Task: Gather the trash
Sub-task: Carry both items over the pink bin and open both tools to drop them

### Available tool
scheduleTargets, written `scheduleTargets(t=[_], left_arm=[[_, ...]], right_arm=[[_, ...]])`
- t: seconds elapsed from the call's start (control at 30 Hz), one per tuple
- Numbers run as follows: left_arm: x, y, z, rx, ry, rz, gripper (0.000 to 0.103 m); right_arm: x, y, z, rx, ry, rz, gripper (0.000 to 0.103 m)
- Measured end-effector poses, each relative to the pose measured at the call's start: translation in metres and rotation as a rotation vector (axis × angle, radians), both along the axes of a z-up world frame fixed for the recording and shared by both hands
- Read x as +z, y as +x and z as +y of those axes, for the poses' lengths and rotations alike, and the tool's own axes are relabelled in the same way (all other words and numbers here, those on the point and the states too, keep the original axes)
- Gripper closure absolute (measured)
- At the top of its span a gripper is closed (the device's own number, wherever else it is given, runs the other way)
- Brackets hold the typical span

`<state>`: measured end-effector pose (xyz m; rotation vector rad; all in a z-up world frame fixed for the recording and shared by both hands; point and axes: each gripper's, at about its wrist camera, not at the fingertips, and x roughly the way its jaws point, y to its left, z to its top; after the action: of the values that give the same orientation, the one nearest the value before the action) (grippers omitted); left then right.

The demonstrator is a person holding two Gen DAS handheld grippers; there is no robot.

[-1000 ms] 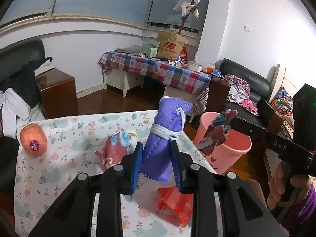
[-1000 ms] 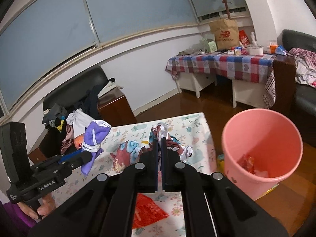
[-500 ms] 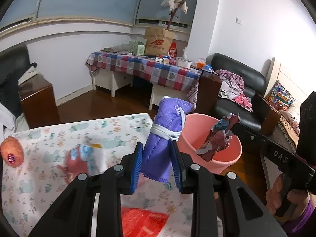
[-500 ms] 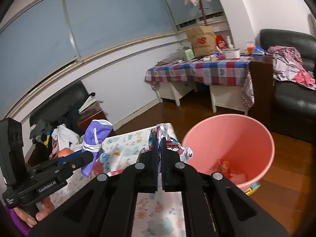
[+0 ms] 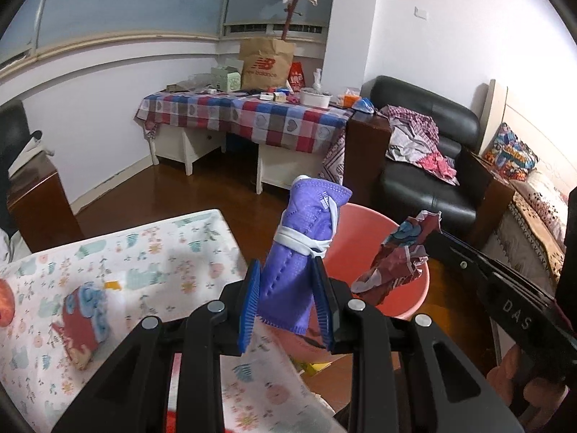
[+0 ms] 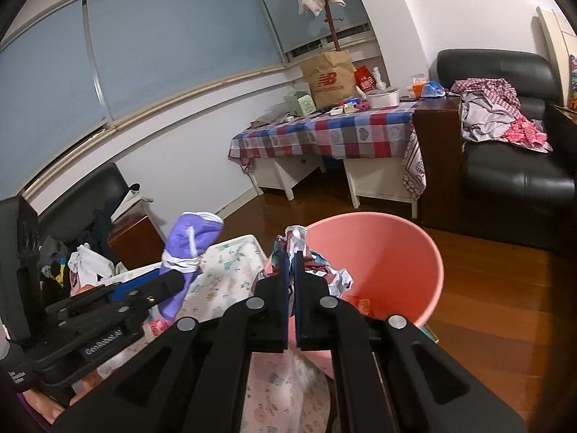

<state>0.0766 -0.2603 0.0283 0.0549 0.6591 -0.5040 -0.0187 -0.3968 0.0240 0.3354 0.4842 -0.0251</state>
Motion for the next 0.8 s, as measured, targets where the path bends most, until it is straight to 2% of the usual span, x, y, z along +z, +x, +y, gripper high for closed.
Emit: scheduleTargets(t=[0.3,0.8], left_arm=[[-0.012,0.013,-0.047,-0.014,0.049,0.011,0.075],[-0.041,0.040,-0.096,-0.043,0.105,0.054,0.075]], right_arm=[[-0.012,0.005,-0.028,-0.031,-0.016,0.021,0.100],[-0.043,0.022,-0.057,-0.043,-0.005,0.084,0.100]])
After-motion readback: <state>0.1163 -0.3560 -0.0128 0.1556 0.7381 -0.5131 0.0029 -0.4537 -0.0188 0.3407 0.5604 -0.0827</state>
